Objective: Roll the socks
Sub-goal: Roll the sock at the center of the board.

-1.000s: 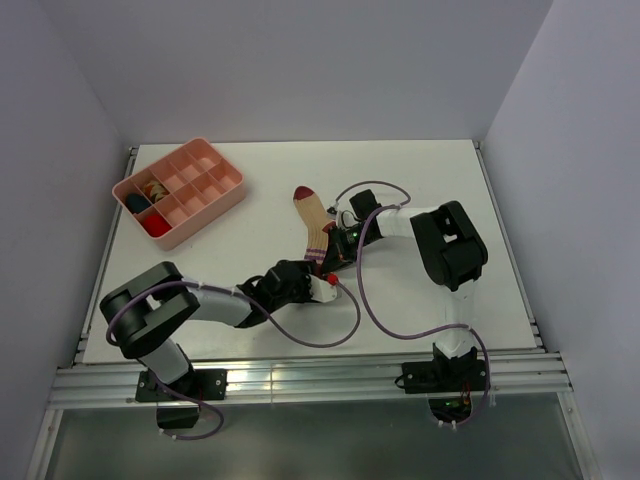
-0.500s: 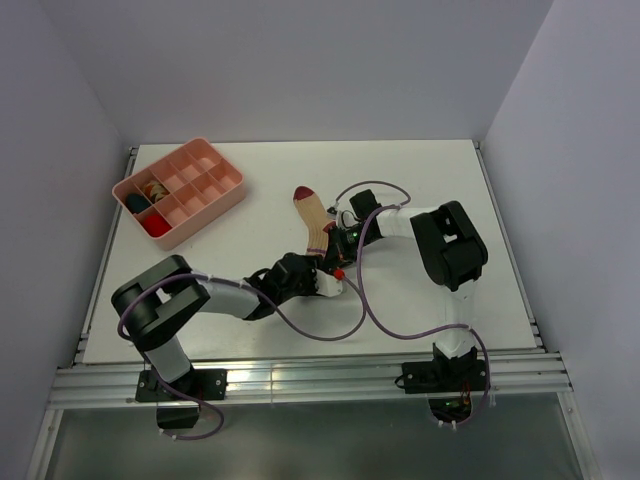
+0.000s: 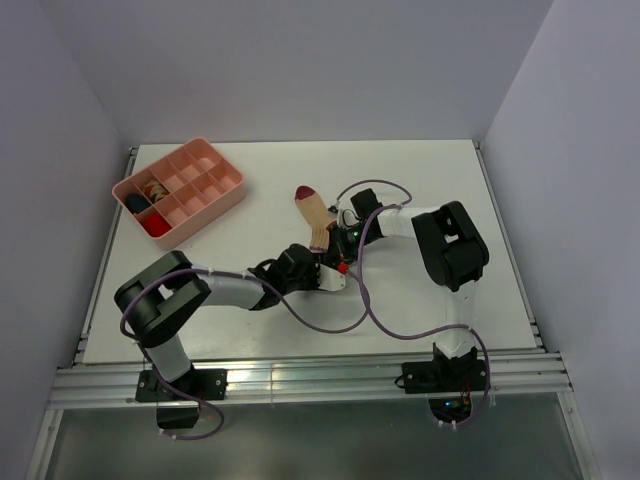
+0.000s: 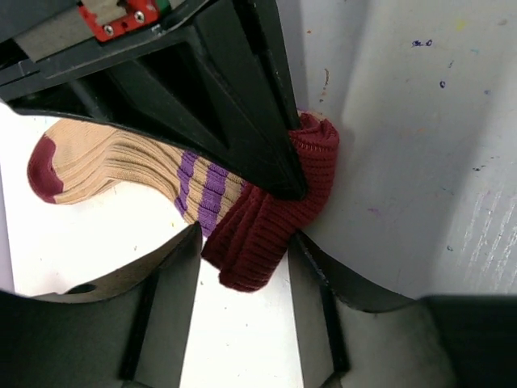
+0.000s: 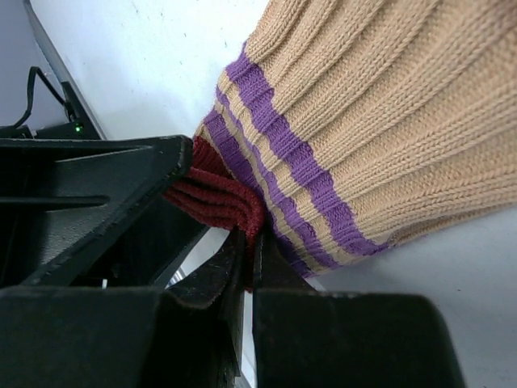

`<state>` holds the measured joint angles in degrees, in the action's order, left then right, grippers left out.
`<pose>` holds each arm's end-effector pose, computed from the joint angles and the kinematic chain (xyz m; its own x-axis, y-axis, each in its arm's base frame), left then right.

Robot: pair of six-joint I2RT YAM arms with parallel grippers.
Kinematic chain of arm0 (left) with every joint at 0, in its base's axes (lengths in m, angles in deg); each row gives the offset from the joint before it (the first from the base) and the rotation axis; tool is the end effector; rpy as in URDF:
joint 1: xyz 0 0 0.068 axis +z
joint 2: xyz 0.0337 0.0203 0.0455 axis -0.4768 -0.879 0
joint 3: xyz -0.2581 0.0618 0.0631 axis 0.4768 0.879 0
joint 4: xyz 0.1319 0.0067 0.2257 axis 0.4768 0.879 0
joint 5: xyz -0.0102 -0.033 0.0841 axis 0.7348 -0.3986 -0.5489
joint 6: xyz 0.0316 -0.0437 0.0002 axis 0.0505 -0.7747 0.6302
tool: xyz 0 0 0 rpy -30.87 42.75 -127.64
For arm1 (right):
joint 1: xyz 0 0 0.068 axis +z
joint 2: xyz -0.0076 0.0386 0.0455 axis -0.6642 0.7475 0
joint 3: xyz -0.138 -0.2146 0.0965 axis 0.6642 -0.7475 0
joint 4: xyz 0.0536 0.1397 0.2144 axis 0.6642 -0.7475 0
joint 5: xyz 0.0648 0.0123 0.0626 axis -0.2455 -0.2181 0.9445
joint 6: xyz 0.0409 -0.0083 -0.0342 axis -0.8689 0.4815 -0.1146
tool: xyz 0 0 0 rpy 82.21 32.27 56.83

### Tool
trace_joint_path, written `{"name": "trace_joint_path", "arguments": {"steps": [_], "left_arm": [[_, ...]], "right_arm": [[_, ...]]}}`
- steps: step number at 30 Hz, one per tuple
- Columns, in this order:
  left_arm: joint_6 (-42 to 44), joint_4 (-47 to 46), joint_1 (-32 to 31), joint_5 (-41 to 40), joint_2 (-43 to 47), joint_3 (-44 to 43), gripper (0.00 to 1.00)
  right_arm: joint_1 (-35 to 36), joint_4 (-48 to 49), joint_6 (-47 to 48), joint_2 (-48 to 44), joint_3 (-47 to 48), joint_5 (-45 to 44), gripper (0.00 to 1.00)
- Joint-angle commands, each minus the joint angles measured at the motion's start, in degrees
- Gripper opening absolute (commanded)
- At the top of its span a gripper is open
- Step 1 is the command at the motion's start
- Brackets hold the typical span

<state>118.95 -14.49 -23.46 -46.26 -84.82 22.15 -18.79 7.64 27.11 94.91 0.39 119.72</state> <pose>0.2069 -0.2589 0.1368 0.2663 0.8002 -0.5374 0.7777 0.1510 0.6102 0.3369 0.1717 0.1111 -0.9435 -0.2488 -0.2188 -0.3230 0.5432 0.7750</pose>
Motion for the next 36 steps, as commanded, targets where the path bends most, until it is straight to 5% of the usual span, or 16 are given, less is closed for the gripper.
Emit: {"name": "trace_joint_path", "arguments": {"steps": [1, 10, 16, 21, 23, 25, 28, 36], "left_arm": [[0.62, 6.28, 0.44, 1.67, -2.25, -1.24, 0.51], [-2.01, 12.17, 0.35, 3.96, -3.21, -4.75, 0.32], [-4.38, 20.87, 0.35, 7.81, -3.21, -9.31, 0.03], [-6.93, 30.45, 0.88, 11.6, -4.62, -15.47, 0.0], [-9.12, 30.91, 1.23, 9.34, -4.71, -17.15, 0.03], [-9.48, 27.06, 1.32, 7.66, -3.57, -15.32, 0.24], [-10.54, 22.04, 1.58, 5.45, 0.47, -10.22, 0.39], [-11.25, 8.06, 0.79, 3.7, 11.2, 1.03, 0.56]], "right_arm": [[-0.59, -1.86, 2.58, -0.43, -0.82, -6.47, 0.0], [-0.51, -1.95, 2.58, -0.69, -0.74, -5.94, 0.0], [-0.51, -1.6, 2.67, -1.66, -1.0, -6.47, 0.0], [-0.51, 0.51, 2.06, -3.41, -2.32, -7.52, 0.0], [-0.59, 0.69, 1.88, -3.15, -2.41, -7.7, 0.0], [-0.51, 0.6, 1.7, -2.72, -2.41, -7.44, 0.0], [-0.59, 0.86, 1.53, -2.19, -2.49, -7.44, 0.0], [-0.51, 1.12, 1.26, -2.54, -2.58, -6.91, 0.0]]}}
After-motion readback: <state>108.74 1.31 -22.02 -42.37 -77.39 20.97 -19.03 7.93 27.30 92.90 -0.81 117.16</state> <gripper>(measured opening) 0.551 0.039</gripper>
